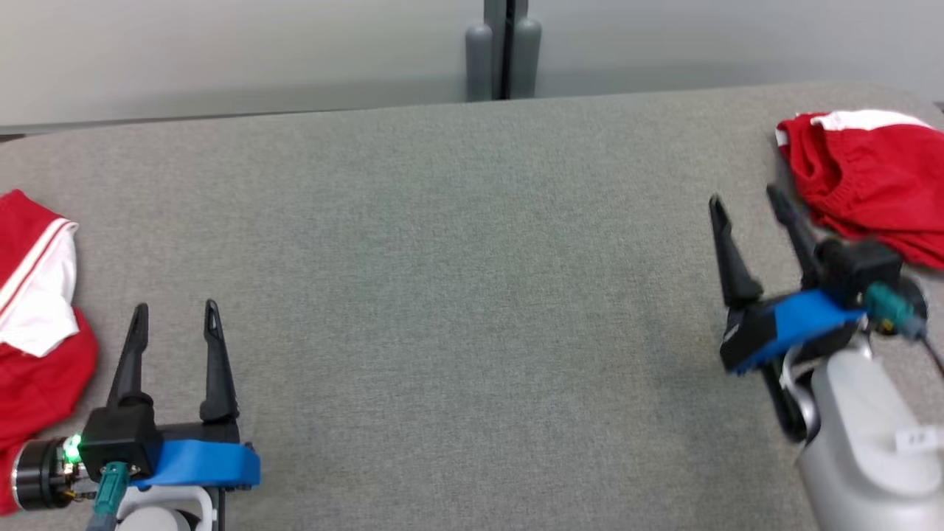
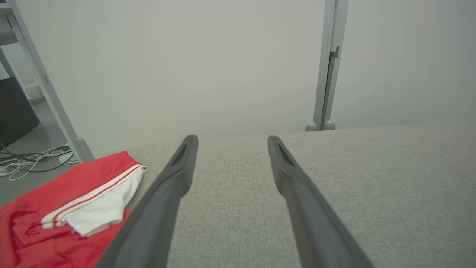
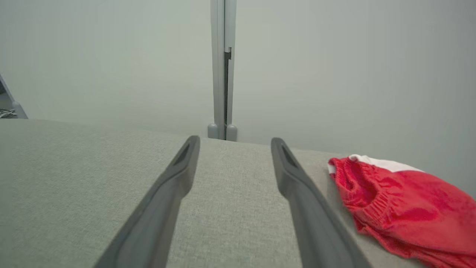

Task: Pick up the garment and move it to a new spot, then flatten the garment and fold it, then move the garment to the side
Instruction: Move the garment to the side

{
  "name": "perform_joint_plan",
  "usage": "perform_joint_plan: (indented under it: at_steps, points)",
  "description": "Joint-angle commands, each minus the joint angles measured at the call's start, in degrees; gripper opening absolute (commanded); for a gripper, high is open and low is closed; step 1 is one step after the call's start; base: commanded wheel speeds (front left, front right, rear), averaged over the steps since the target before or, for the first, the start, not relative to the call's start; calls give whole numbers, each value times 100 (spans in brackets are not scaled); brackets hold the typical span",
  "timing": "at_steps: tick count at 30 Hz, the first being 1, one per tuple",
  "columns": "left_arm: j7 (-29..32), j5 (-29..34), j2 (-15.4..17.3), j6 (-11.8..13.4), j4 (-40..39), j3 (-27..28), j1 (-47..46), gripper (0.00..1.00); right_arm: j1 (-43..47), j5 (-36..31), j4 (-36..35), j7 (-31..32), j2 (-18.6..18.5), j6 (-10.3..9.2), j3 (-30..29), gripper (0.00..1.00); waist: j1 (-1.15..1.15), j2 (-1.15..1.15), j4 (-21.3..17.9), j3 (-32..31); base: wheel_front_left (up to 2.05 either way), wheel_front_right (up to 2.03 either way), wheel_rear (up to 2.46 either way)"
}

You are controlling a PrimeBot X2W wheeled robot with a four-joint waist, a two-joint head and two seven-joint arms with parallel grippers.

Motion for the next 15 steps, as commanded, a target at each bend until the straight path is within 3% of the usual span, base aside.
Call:
perform_joint_plan:
  at_steps: [1,7,15]
  points:
    - [-15,-18,-8,-12,24,32,34,100,177,22,-77,-27,50,-1,-18,100,1,2,5,-38,0,0,0]
    - [-14,5,-123,-5,190,13,247,100,1373,134,-730,-28,383,-1,-348,100,1,2,169,-389,0,0,0]
    - [-14,11,-165,-44,334,32,456,100,2243,7,-1193,-27,616,-1,-562,100,1,2,230,-686,0,0,0]
